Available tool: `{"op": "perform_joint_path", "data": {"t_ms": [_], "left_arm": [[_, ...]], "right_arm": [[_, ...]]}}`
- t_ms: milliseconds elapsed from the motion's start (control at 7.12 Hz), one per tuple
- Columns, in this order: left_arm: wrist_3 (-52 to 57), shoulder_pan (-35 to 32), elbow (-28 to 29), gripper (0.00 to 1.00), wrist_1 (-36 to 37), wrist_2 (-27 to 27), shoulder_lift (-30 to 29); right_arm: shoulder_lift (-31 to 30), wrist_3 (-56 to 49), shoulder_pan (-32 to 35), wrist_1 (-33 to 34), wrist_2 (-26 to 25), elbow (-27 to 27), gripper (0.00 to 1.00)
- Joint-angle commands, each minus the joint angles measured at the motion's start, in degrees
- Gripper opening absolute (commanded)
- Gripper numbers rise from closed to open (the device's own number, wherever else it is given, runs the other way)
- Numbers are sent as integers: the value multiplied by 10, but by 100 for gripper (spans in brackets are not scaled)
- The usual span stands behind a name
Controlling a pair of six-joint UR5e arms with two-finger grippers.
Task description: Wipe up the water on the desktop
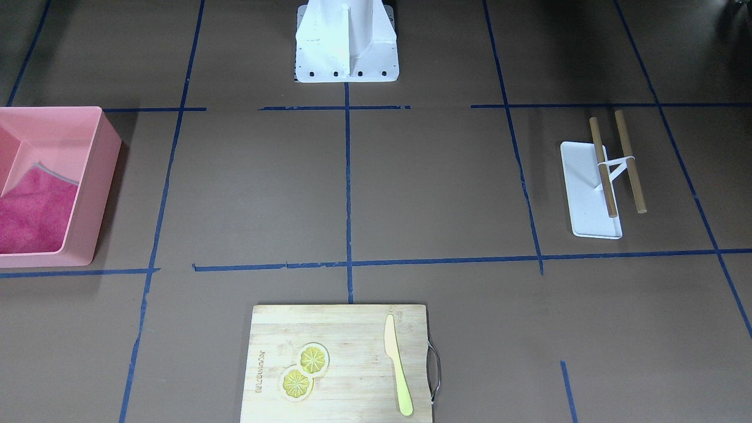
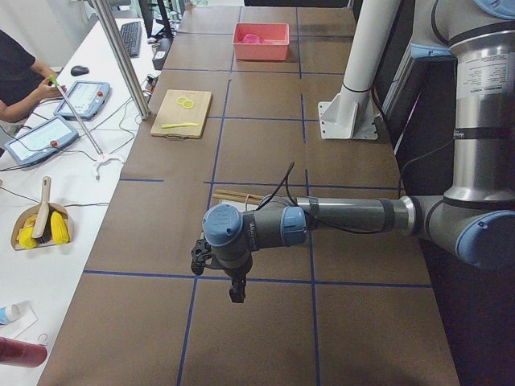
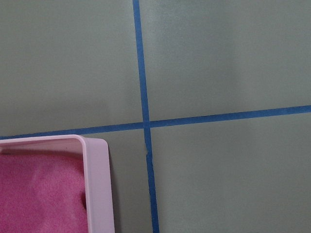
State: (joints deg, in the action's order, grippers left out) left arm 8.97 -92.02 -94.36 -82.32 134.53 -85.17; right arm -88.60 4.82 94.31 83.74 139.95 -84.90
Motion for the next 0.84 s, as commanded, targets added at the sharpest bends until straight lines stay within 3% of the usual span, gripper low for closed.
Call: {"op": "perform_joint_path", "data": {"t_ms": [0,702], "left_arm": [[0,0,1,100,0,0,0],[-1,0,1,100,0,0,-1]], "right_arm": [[0,0,0,0,1,0,100],[-1,-1,0,0,-6,0,100]]}}
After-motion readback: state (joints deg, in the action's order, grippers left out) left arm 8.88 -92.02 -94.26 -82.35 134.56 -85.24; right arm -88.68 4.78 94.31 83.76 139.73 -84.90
